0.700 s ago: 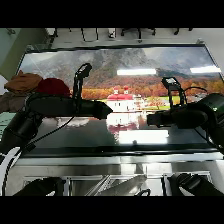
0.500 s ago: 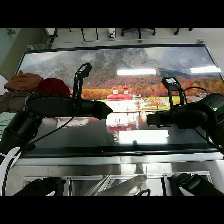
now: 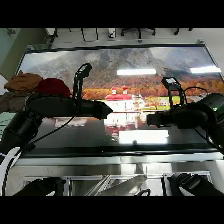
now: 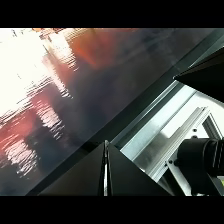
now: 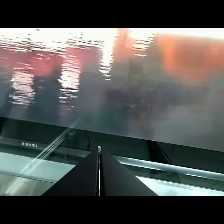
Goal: Fold the shirts.
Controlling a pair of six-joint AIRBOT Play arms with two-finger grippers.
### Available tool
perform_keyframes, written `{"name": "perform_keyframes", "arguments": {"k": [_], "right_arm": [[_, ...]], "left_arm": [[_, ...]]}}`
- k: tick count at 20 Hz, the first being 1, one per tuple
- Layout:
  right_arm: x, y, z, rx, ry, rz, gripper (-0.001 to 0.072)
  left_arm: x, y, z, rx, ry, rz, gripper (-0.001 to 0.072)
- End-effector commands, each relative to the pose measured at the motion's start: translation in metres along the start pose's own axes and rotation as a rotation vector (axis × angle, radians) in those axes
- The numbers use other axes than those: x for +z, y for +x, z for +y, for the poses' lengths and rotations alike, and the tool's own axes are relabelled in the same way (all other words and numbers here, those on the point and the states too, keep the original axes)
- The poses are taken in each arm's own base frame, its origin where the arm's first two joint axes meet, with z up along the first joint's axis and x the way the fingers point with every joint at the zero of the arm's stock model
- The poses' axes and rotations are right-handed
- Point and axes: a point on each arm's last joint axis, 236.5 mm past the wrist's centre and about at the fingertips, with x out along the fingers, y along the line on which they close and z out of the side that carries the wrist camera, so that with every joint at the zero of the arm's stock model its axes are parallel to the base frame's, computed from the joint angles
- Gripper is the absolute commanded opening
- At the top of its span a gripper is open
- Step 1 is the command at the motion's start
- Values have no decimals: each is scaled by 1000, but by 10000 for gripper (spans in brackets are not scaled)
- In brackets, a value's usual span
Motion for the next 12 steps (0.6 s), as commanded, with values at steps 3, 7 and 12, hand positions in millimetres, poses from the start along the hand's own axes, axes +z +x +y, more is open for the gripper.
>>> {"name": "perform_keyframes", "arguments": {"k": [3,7,12], "right_arm": [[2,0,1,4,0,-10,26],[18,-1,8,32,1,-77,26],[51,-4,24,103,10,-209,35]], "left_arm": [[6,0,2,7,4,-26,15],[36,-15,46,123,-3,-137,15],[43,-94,160,322,-226,-183,616]]}}
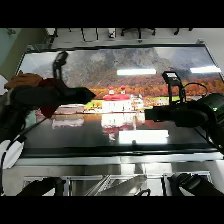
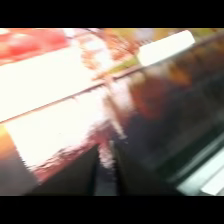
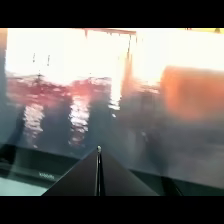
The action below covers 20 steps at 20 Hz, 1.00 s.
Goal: Fold the shirts.
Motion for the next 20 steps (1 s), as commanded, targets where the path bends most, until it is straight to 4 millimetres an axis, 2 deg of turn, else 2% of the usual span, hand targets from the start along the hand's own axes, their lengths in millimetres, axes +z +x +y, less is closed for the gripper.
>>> {"name": "perform_keyframes", "arguments": {"k": [1,2,3,5,7,9,11,13,15,17,20], "right_arm": [[17,6,8,33,16,-59,111],[16,12,8,27,24,-43,372],[15,20,7,19,25,-24,519],[12,38,5,0,27,19,517],[13,57,0,-10,51,48,517],[18,71,-3,19,116,62,517],[30,79,-5,59,191,45,517],[42,81,-13,66,225,10,516],[48,80,-19,67,251,-8,515],[49,79,-19,85,279,-5,509],[49,79,-14,108,293,1,509]], "left_arm": [[6,-39,97,161,-171,-11,694],[1,-52,135,227,-242,-21,695],[-6,-65,170,289,-306,-34,695],[-25,-91,238,402,-454,-91,695],[-55,-104,298,476,-586,-107,695],[-90,-100,347,519,-684,-84,695],[-104,-83,387,532,-740,-66,695],[-104,-57,413,527,-735,-30,695],[-101,-27,427,504,-725,22,695],[-100,-1,437,482,-717,66,695],[-102,28,442,445,-710,132,695]]}}
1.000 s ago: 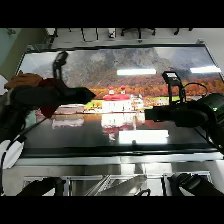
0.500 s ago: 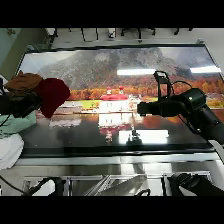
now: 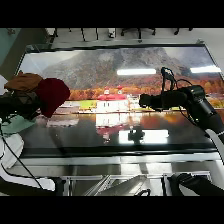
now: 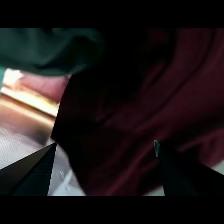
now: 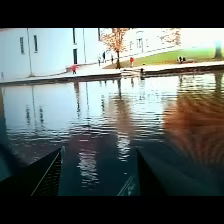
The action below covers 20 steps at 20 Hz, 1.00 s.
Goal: Fold the shirts.
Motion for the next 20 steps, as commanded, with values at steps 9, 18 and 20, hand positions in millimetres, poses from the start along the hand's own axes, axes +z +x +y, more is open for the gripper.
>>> {"name": "perform_keyframes", "arguments": {"k": [9,18,20], "right_arm": [[0,0,10,51,42,7,507],[-2,-6,11,50,-19,28,507],[-6,-15,4,31,-58,68,507]], "left_arm": [[21,46,-66,-50,160,64,16],[-22,-108,-301,-436,438,23,14],[-67,-137,-350,-491,528,47,14]]}}
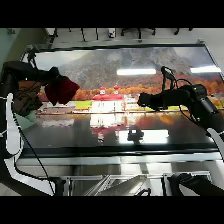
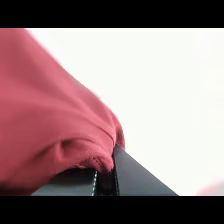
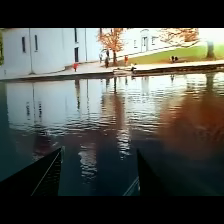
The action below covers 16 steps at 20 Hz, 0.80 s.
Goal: Fold the shirts.
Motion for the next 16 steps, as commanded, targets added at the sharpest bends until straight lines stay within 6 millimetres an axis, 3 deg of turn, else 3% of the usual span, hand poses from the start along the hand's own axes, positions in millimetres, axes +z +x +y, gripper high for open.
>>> {"name": "perform_keyframes", "arguments": {"k": [1,4,6,8,10,11,12,13,16], "right_arm": [[-6,-15,-10,-28,-65,63,507],[3,-40,-32,-46,-42,60,507],[5,-55,-45,-47,-4,56,507],[-1,-61,-55,-45,17,89,507],[-4,-64,-64,-54,28,112,505],[-4,-65,-66,-54,36,113,505],[-3,-66,-66,-47,42,110,506],[-3,-66,-64,-33,50,111,505],[-3,-67,-61,-9,45,116,506]], "left_arm": [[-34,-16,-128,-146,139,60,14],[-97,9,-206,-225,241,188,14],[-142,35,-244,-265,289,260,14],[-186,65,-261,-278,313,340,14],[-222,91,-264,-273,317,412,17],[-234,99,-263,-268,318,440,169],[-242,105,-263,-265,320,466,539],[-245,106,-260,-256,300,485,681],[-221,81,-241,-238,289,521,681]]}}
